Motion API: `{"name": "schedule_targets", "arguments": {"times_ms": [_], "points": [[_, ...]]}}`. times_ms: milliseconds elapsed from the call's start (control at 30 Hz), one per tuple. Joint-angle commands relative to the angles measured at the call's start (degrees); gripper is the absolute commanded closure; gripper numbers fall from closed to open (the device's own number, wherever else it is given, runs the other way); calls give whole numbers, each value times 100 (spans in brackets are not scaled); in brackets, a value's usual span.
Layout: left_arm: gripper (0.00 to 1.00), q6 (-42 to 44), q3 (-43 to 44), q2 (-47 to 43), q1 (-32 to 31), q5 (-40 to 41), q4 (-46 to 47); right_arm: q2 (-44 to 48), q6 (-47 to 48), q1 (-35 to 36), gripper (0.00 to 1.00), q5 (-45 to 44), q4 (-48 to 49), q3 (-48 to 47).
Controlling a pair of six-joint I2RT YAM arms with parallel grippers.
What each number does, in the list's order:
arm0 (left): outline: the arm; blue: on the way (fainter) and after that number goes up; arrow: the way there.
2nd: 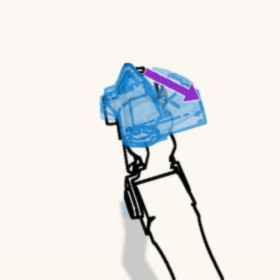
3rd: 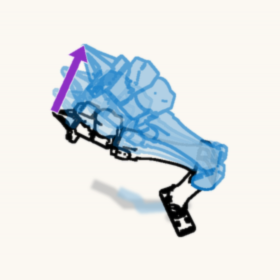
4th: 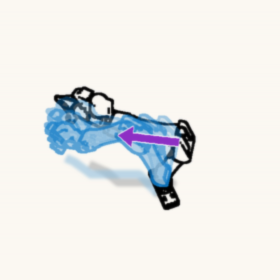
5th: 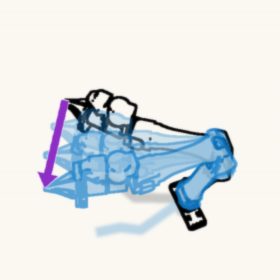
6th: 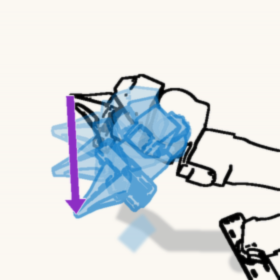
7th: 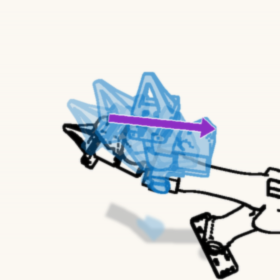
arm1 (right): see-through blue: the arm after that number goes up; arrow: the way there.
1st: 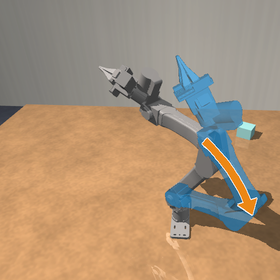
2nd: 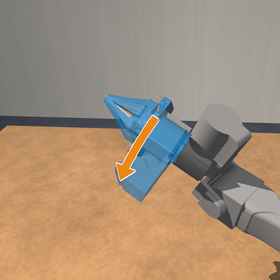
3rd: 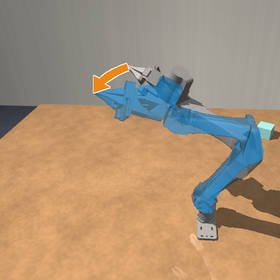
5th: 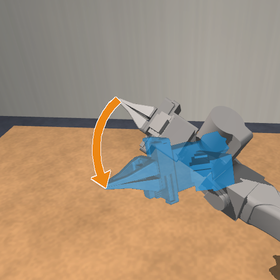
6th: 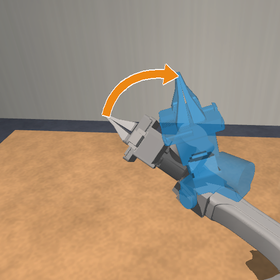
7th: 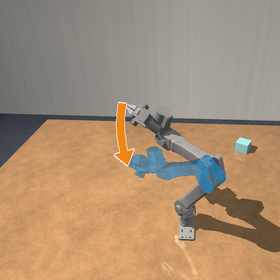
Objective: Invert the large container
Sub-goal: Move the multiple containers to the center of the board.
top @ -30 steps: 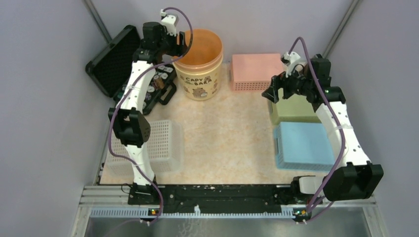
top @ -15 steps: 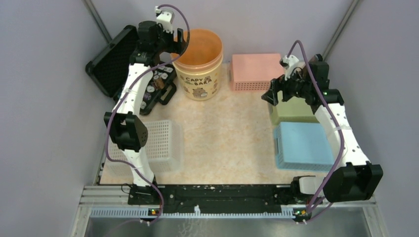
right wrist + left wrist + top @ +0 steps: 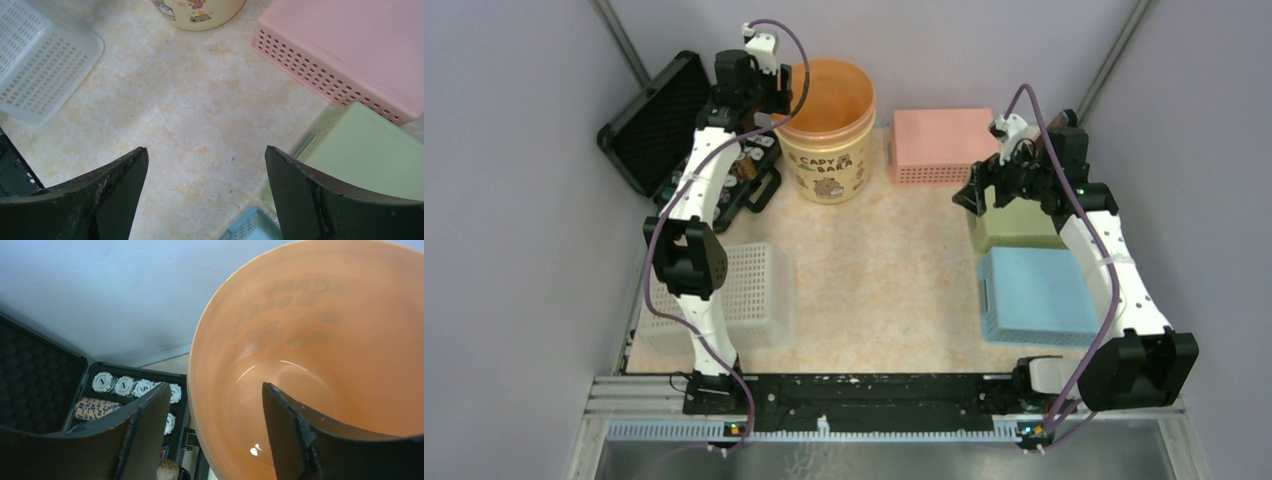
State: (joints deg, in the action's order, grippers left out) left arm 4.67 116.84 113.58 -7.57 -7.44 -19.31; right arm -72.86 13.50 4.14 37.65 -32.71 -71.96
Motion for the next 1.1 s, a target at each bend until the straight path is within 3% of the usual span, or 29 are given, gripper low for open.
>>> {"name": "schedule_targets", "arguments": {"times_ms": [0, 467, 1067], "points": [[32, 69, 235, 184, 19, 179, 99, 176, 91, 69, 13, 136, 174, 30], [100, 14, 163, -5, 10, -126, -182, -55, 29, 131, 14, 328, 9, -318], [100, -708, -783, -1311, -186, -2030, -706, -331, 247, 847, 16, 382, -186, -1714]]}}
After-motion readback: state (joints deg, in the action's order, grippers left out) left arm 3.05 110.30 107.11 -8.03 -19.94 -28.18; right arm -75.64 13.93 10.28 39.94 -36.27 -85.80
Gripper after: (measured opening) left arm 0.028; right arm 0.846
